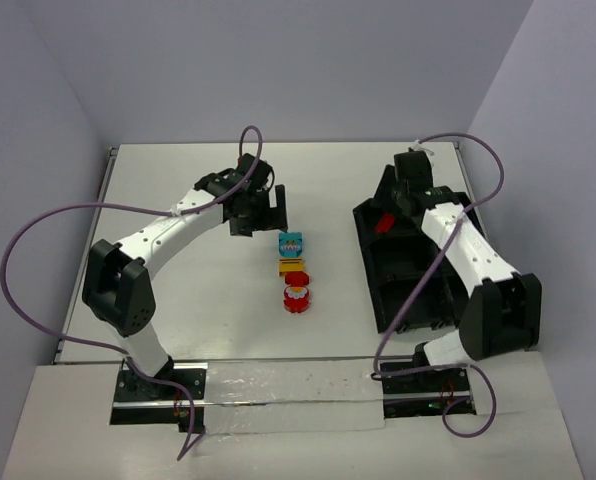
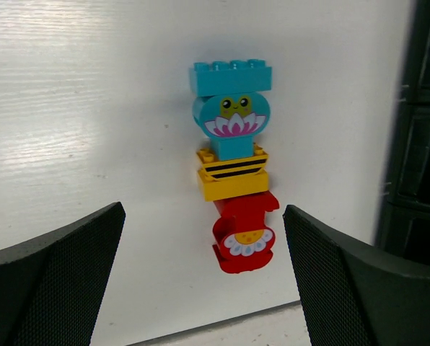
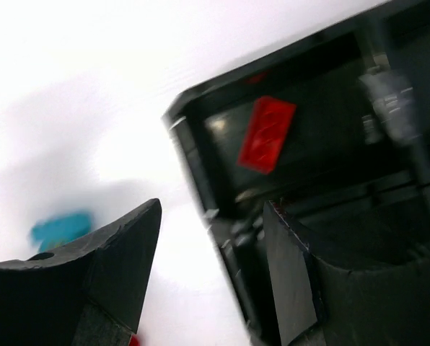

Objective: Sort the legos into containers by color

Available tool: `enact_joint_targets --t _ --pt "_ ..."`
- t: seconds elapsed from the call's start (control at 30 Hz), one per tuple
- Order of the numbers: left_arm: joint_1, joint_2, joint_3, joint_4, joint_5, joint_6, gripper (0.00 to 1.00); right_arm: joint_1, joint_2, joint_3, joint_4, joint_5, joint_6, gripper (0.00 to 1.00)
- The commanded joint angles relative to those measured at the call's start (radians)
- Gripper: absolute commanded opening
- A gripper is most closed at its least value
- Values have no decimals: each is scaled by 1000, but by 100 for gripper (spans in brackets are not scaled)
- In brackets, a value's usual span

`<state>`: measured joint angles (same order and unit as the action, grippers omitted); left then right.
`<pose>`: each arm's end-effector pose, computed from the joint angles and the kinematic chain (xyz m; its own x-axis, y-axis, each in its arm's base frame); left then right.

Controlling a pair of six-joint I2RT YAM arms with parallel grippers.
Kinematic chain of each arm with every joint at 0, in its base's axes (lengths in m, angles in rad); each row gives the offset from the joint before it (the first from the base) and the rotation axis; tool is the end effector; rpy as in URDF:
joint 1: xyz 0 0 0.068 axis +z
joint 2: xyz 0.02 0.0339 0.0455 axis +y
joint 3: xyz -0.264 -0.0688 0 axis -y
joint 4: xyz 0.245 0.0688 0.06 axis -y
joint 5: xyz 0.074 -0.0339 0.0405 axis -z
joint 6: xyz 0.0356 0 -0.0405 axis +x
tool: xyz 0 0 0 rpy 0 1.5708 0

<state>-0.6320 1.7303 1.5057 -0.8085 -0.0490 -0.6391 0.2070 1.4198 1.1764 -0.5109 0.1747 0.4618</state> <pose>0.2998 -0.2173 0.2840 -0.8961 -0.0823 -0.4362 0.0440 0.9614 -0.2717 0.3066 0.0581 0.2990 -0.6349 0.3150 -0.7054 0.2284 0.9488 0.2181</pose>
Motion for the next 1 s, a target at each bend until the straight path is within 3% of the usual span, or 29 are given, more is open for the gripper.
enact_joint_targets --t 0.0,0.2,0.5,0.73,0.97 --pt "34 -46 98 -63 -94 22 99 220 -114 -54 40 -55 -118 68" --pt "107 -80 120 -101 -158 -30 99 435 -42 -54 -56 -18 -28 72" --pt "187 -168 17 -71 -186 -108 99 550 71 -57 -33 -17 229 85" --pt "190 -173 -10 -60 -159 -108 99 622 200 -29 -25 16 379 85" --pt "190 -171 -31 -51 -145 -106 99 667 291 -23 1 13 405 86"
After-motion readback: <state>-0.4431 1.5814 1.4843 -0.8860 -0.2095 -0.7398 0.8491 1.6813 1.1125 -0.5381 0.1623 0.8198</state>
